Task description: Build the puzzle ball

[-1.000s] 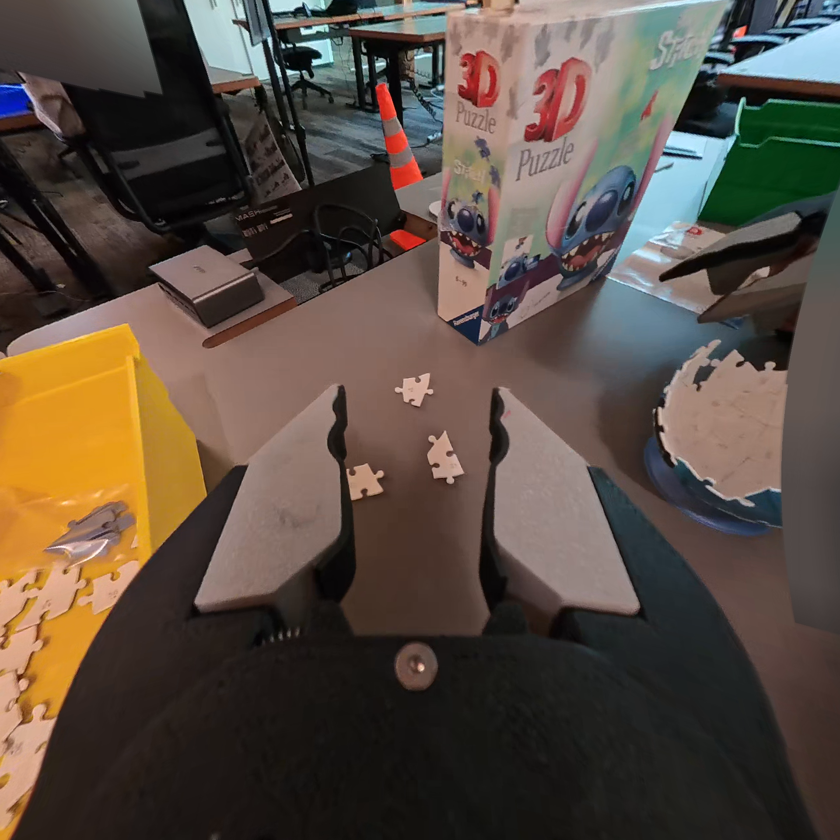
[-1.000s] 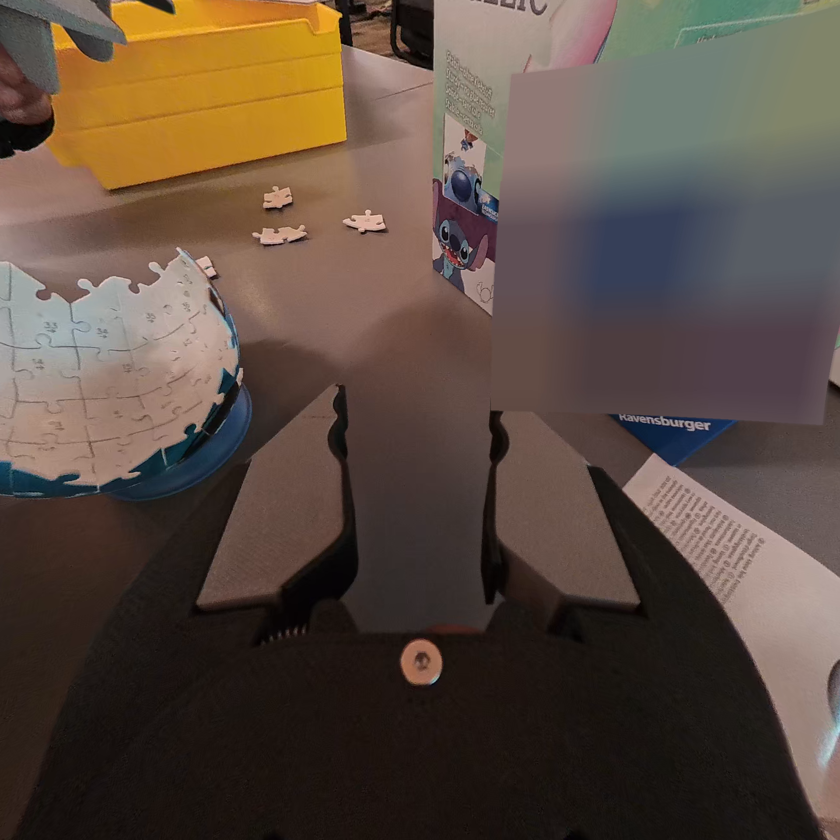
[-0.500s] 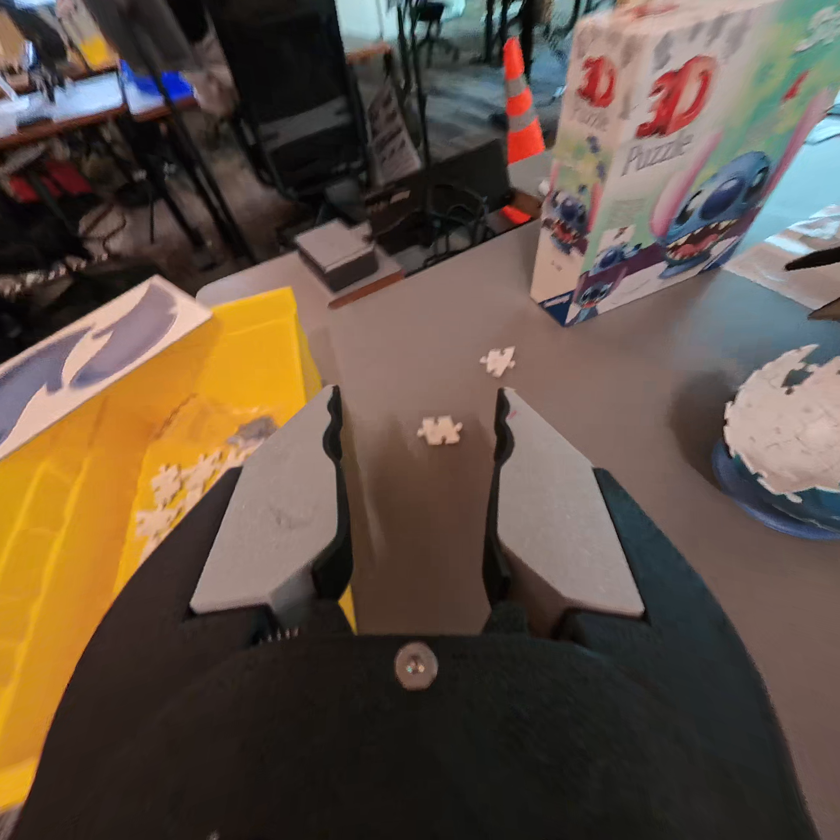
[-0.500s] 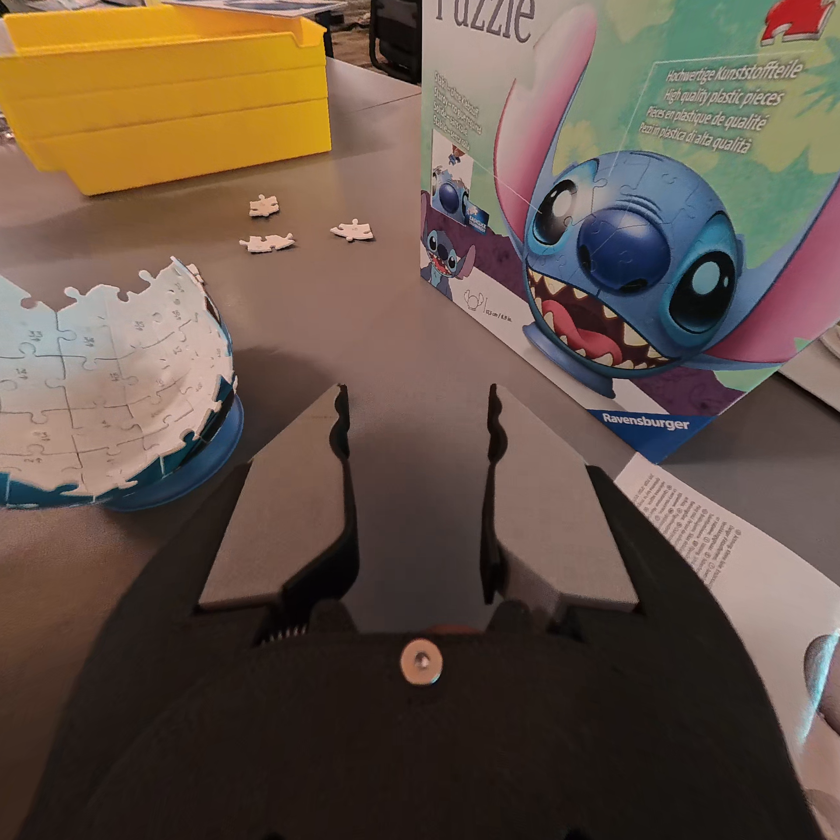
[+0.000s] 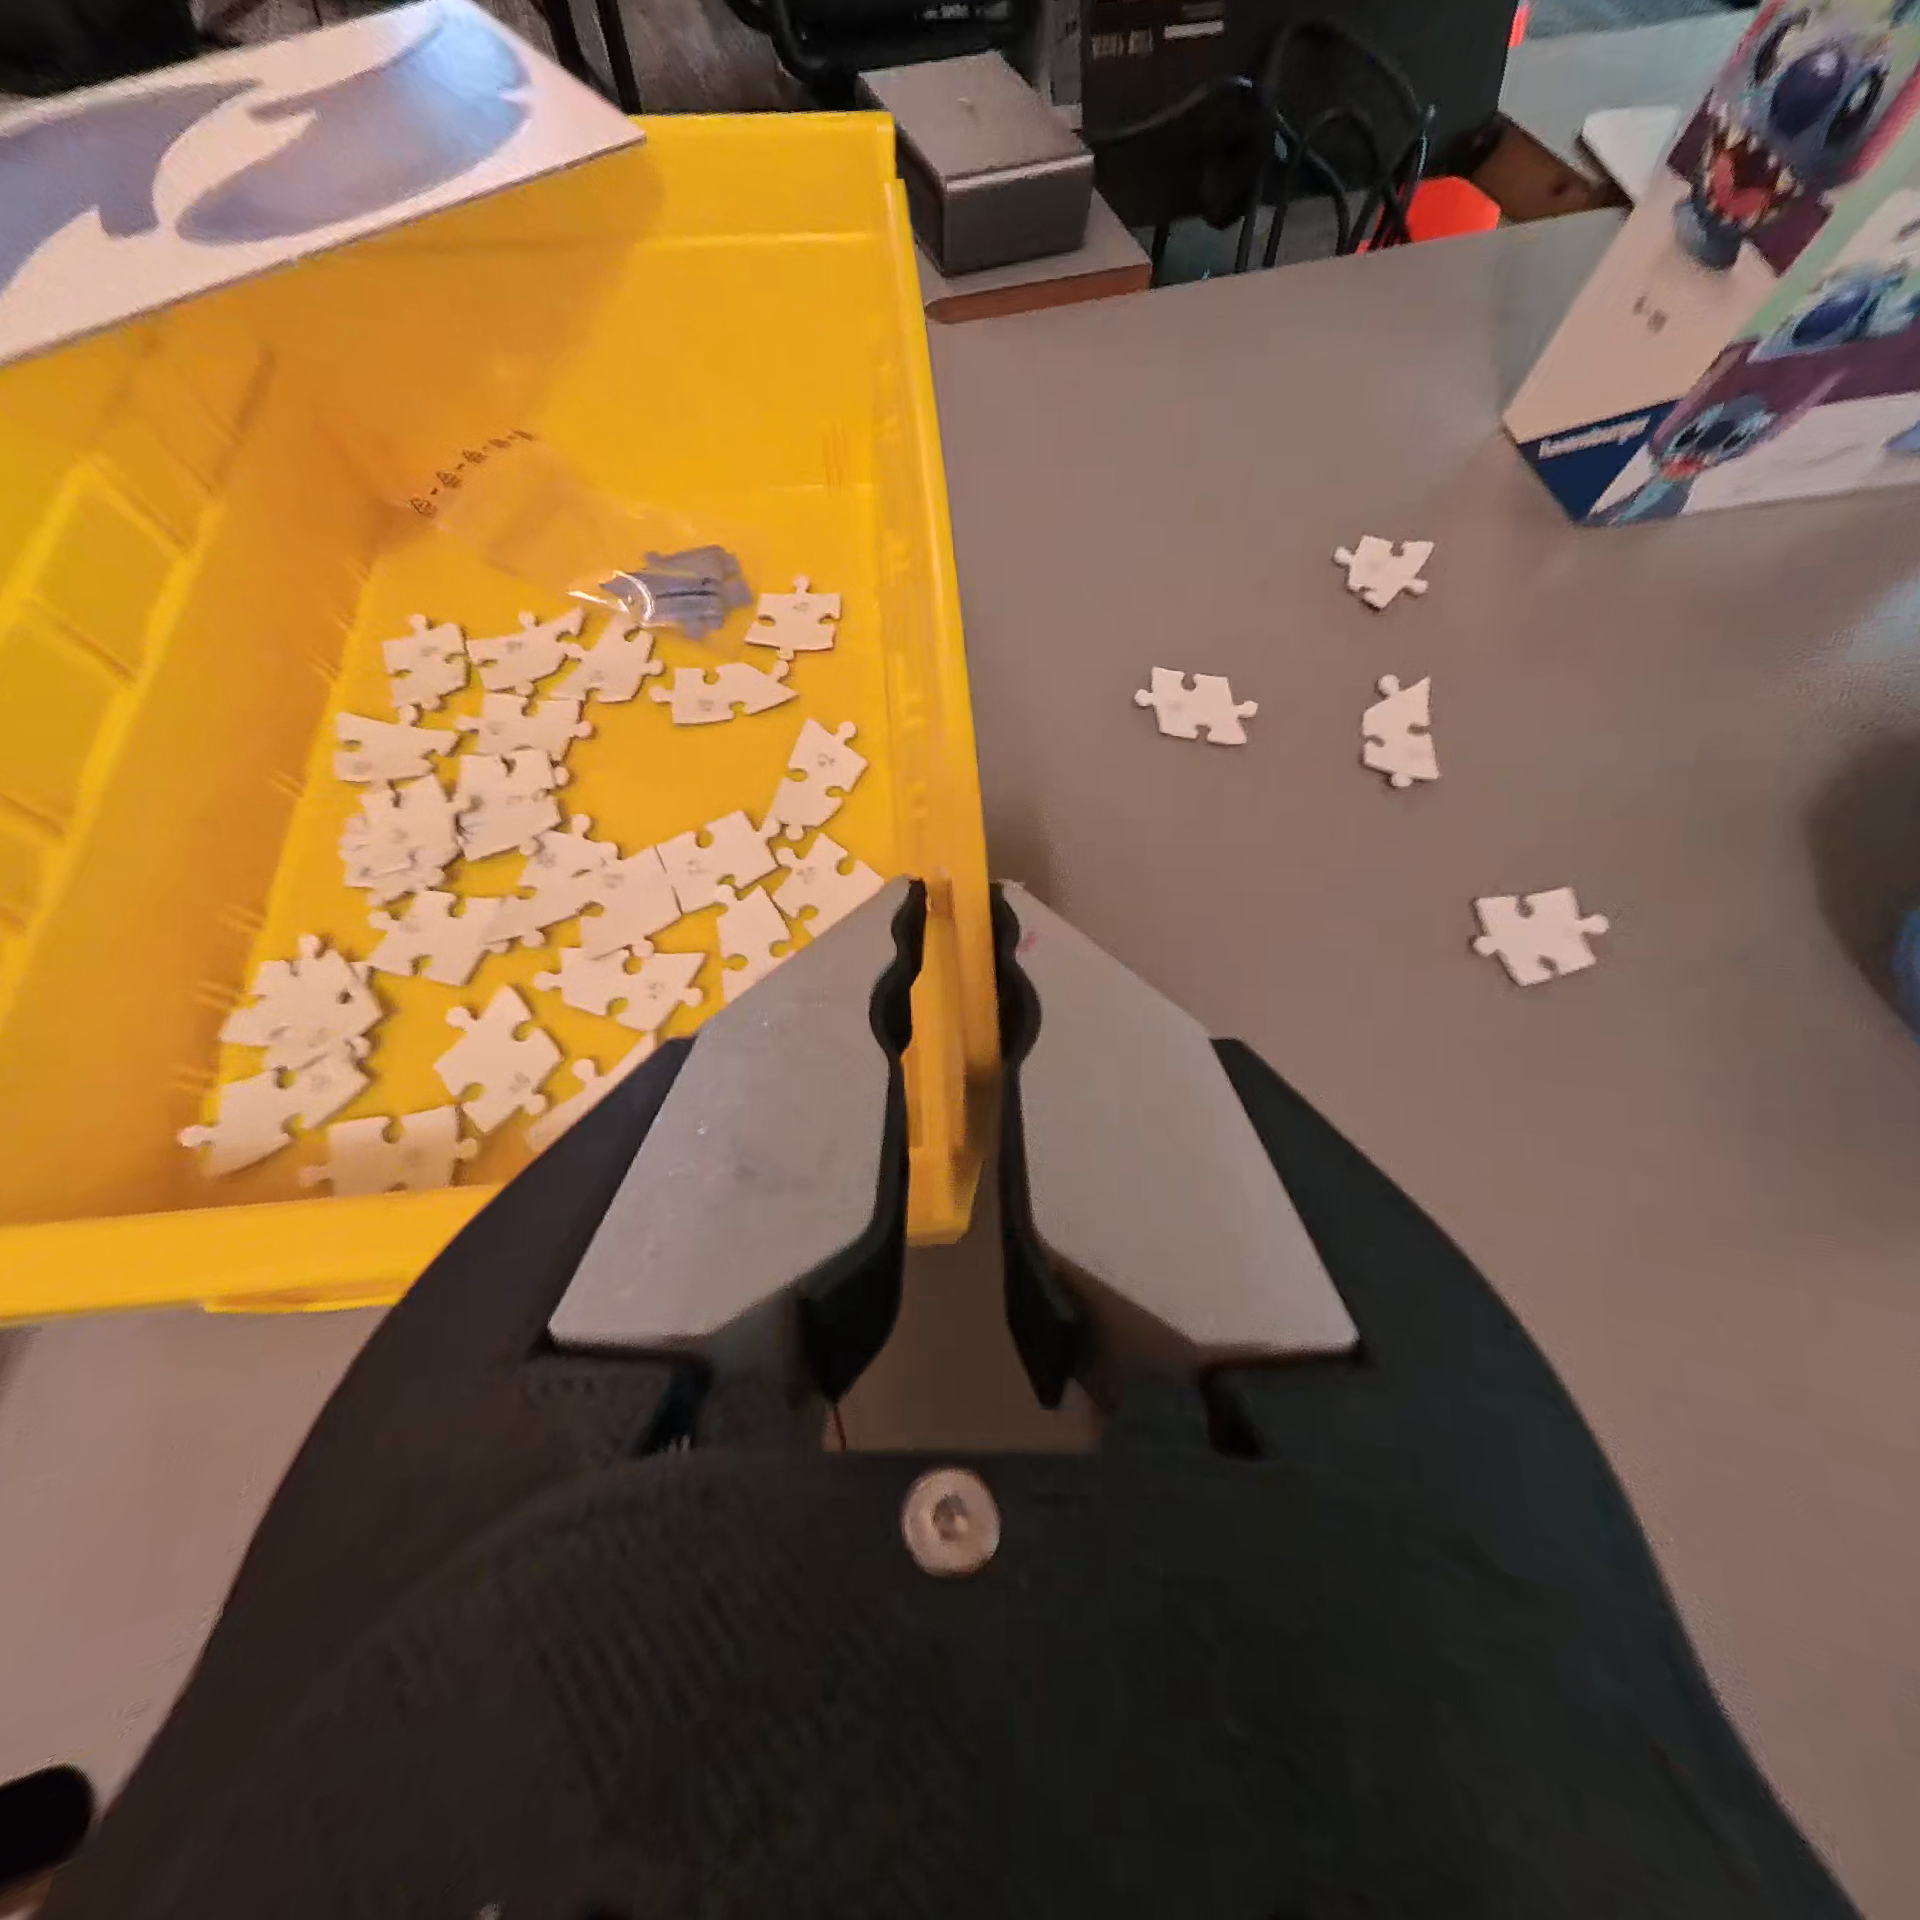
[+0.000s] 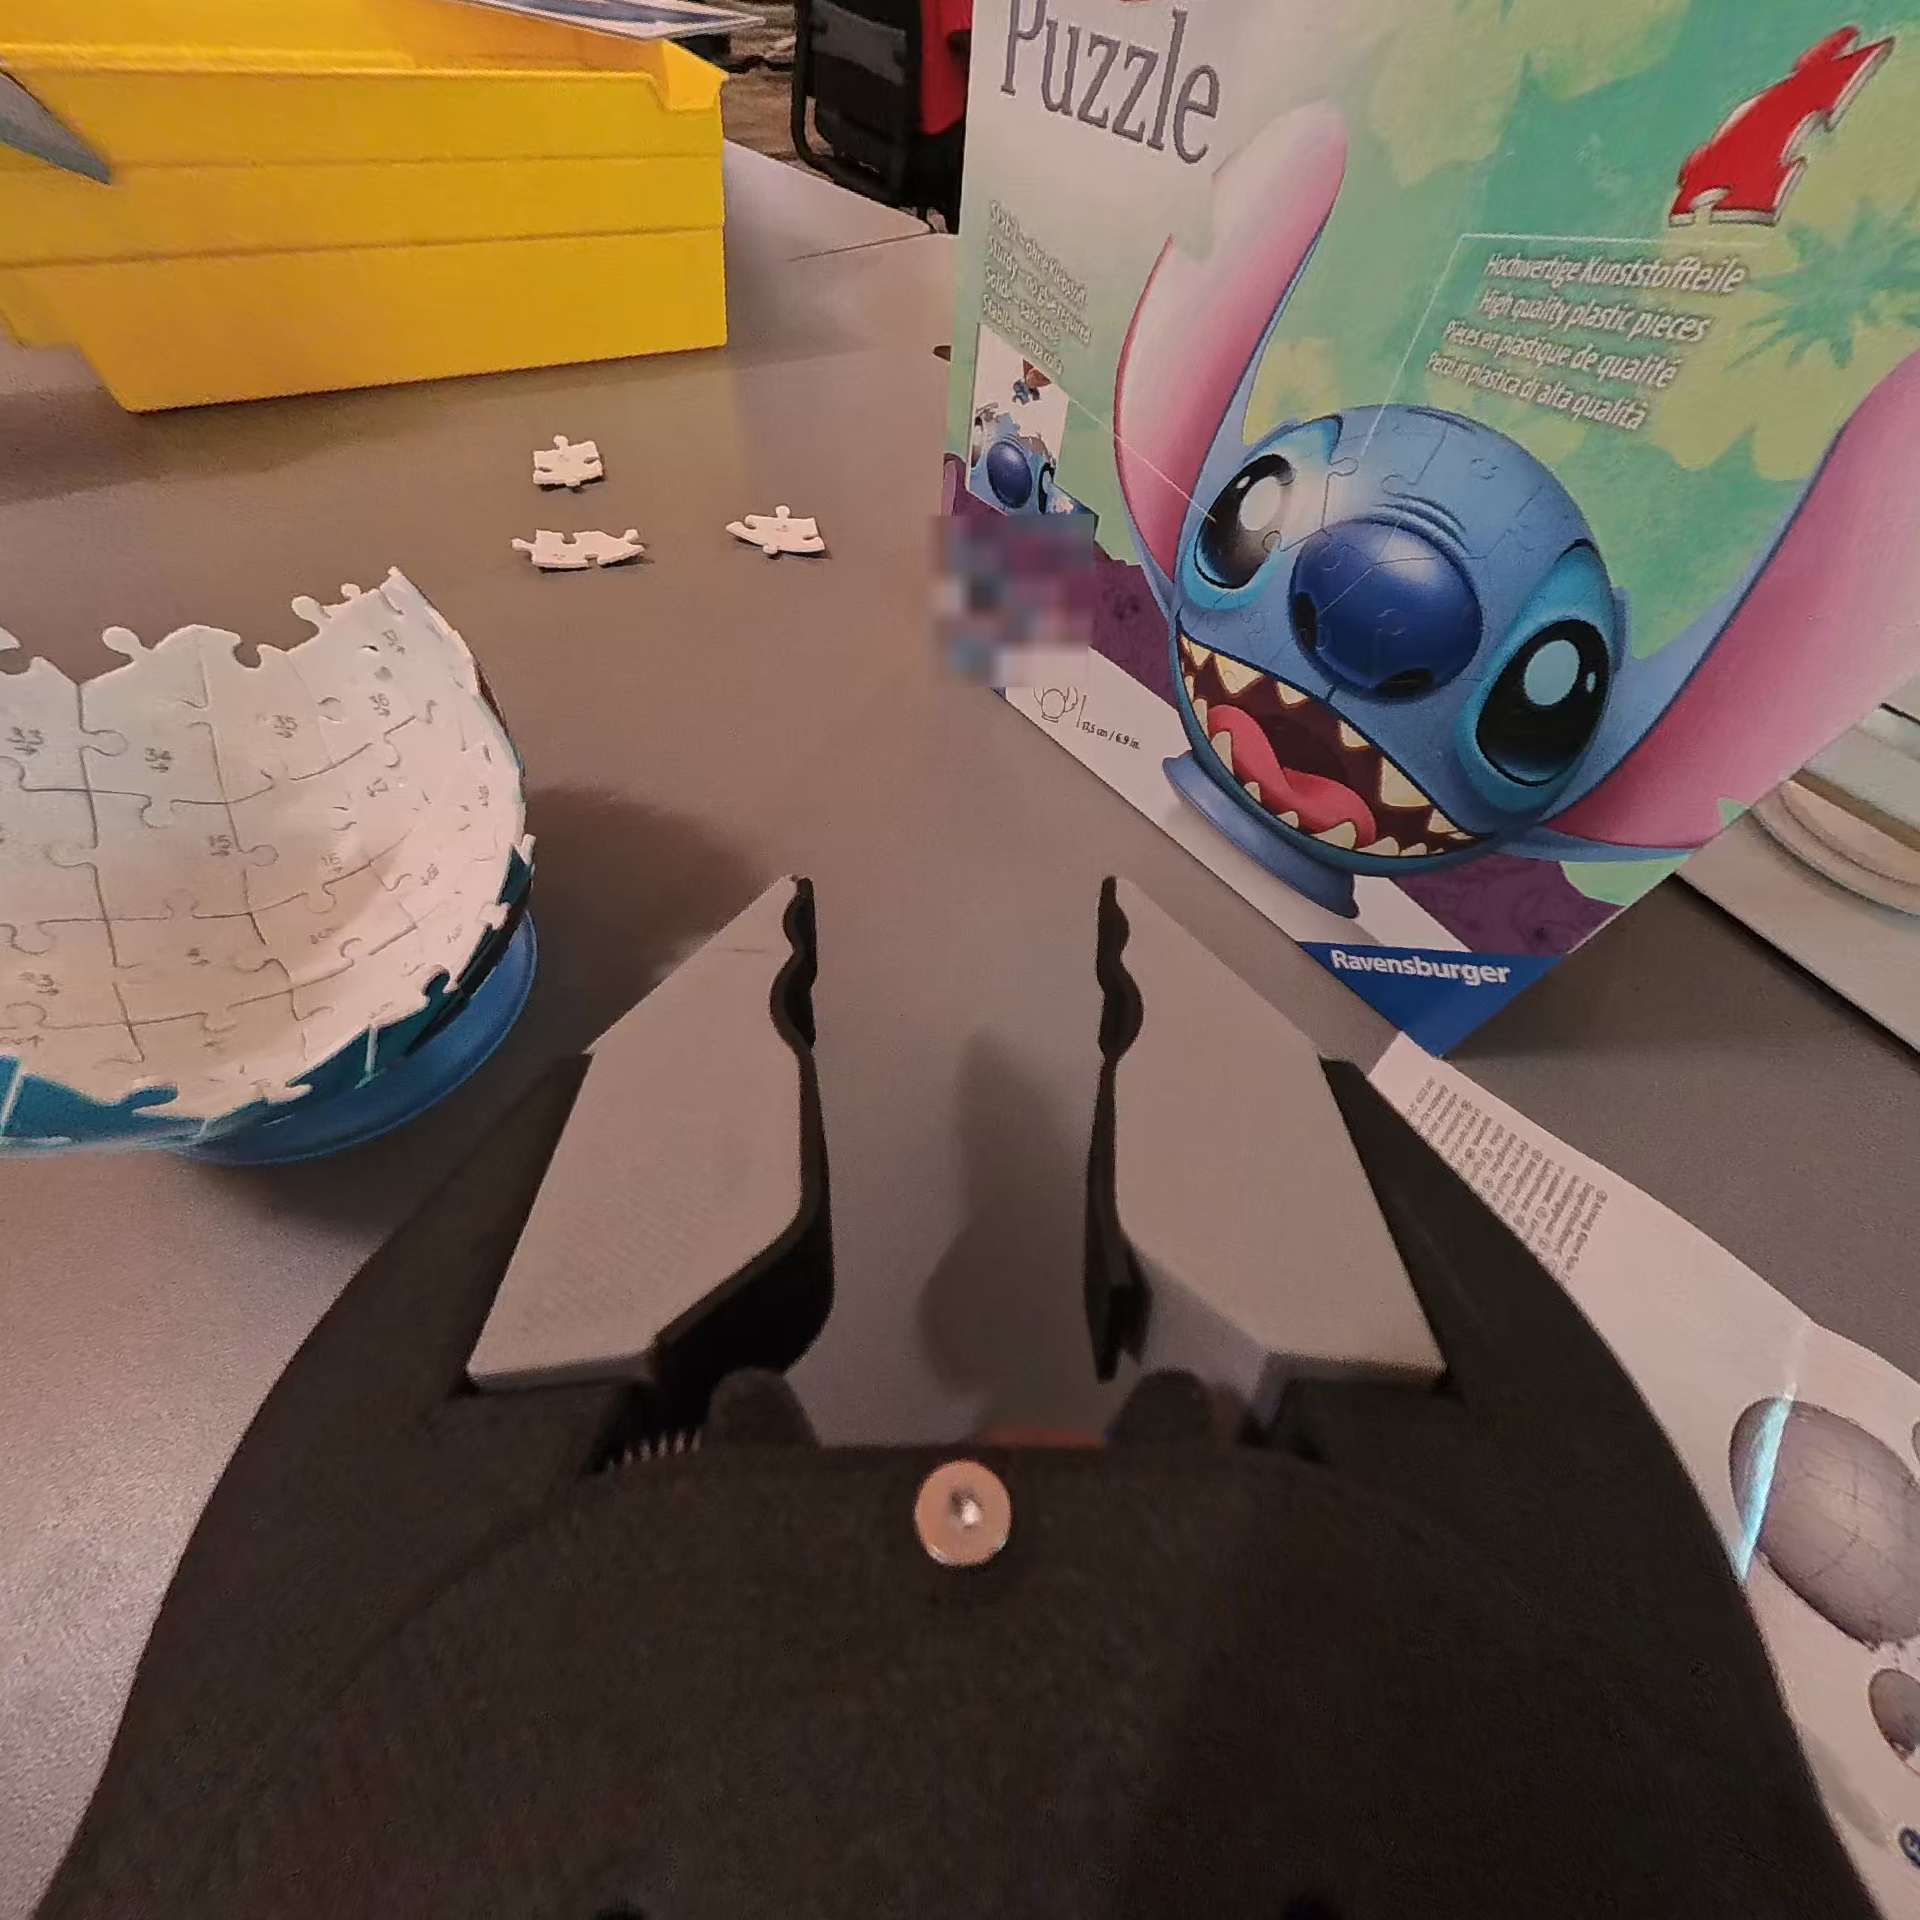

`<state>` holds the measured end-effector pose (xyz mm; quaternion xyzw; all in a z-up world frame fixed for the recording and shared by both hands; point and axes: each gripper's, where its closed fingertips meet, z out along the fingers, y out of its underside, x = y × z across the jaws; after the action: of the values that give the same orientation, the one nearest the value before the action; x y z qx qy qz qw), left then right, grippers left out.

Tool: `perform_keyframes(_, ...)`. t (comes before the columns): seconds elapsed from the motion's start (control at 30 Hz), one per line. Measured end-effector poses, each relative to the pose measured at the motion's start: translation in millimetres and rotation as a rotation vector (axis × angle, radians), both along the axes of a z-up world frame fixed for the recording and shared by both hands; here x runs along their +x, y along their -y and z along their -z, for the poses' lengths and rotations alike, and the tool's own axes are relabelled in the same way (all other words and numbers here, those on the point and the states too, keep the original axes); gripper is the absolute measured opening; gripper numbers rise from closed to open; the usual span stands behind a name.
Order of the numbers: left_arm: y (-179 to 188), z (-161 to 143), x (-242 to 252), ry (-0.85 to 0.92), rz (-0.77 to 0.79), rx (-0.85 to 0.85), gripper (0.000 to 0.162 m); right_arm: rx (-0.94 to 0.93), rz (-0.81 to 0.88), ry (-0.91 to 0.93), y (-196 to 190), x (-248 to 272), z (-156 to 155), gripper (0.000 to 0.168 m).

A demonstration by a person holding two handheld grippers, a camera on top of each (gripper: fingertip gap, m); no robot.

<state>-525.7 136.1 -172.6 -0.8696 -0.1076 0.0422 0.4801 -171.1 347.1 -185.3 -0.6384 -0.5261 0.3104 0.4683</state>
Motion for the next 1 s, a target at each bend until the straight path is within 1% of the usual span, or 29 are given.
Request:
perform_keyframes(0.07,0.5,-0.9,3.6,0.025,-0.011,0.004,0.010,0.007,0.003,0.006,0.3,0.8,0.7,0.051)
perform_keyframes(0.1,0.4,-0.8,8.4,0.024,-0.003,-0.006,0.014,0.015,0.005,0.010,0.2,1.3,0.9,0.051)
perform_keyframes(0.13,-0.1,-1.3,16.6,0.028,0.018,-0.013,0.024,0.026,0.010,0.015,-0.3,1.8,0.7,0.051)
perform_keyframes(0.23,-1.4,-3.5,50.8,0.083,0.128,-0.023,0.061,0.049,0.019,0.016,-0.8,2.9,-1.8,0.051)
perform_keyframes(0.27,0.1,-5.1,61.8,0.113,0.170,-0.023,0.071,0.048,0.018,0.011,-0.1,2.9,-2.7,0.051)
perform_keyframes(0.3,2.8,-9.5,71.6,0.141,0.218,-0.012,0.076,0.043,0.016,0.006,0.4,2.9,-3.1,0.051)
perform_keyframes(0.33,7.3,-16.6,74.2,0.149,0.239,0.011,0.066,0.037,0.014,0.005,0.8,3.0,-2.7,0.051)
perform_keyframes(0.4,20.2,-43.8,60.7,0.104,0.225,0.118,0.023,0.031,0.020,0.010,-0.9,3.6,-0.6,0.051)
perform_keyframes(0.43,28.1,-62.0,47.1,0.077,0.187,0.185,0.022,0.028,0.025,0.013,-2.2,4.1,0.3,0.051)
perform_keyframes(0.5,45.0,-92.4,20.4,0.049,0.128,0.266,0.034,0.013,0.034,0.012,-4.7,5.0,2.0,0.051)
perform_keyframes(0.53,50.9,-100.5,8.2,0.051,0.110,0.265,0.043,0.007,0.039,0.012,-6.3,5.5,2.7,0.051)
perform_keyframes(0.57,54.3,-104.3,-3.4,0.056,0.099,0.245,0.051,0.003,0.047,0.011,-8.4,6.3,2.9,0.051)
perform_keyframes(0.63,51.8,-107.3,-26.8,0.046,0.085,0.208,0.056,-0.002,0.066,0.003,-12.9,8.4,2.2,0.051)
perform_keyframes(0.67,46.9,-106.1,-37.9,0.037,0.083,0.187,0.059,-0.001,0.071,-0.005,-14.8,9.4,0.9,0.052)
perform_keyframes(0.77,20.9,-95.5,-66.2,0.032,0.097,0.143,0.059,-0.004,0.097,-0.029,-22.3,13.2,-2.4,0.051)
perform_keyframes(0.9,-16.5,-70.9,-84.5,0.082,0.177,0.069,0.058,-0.049,0.142,-0.036,-37.4,19.5,1.7,0.054)
perform_keyframes(1.0,-32.5,-41.9,-98.1,0.089,0.214,-0.086,0.064,-0.067,0.170,-0.040,-48.1,23.3,4.4,0.055)
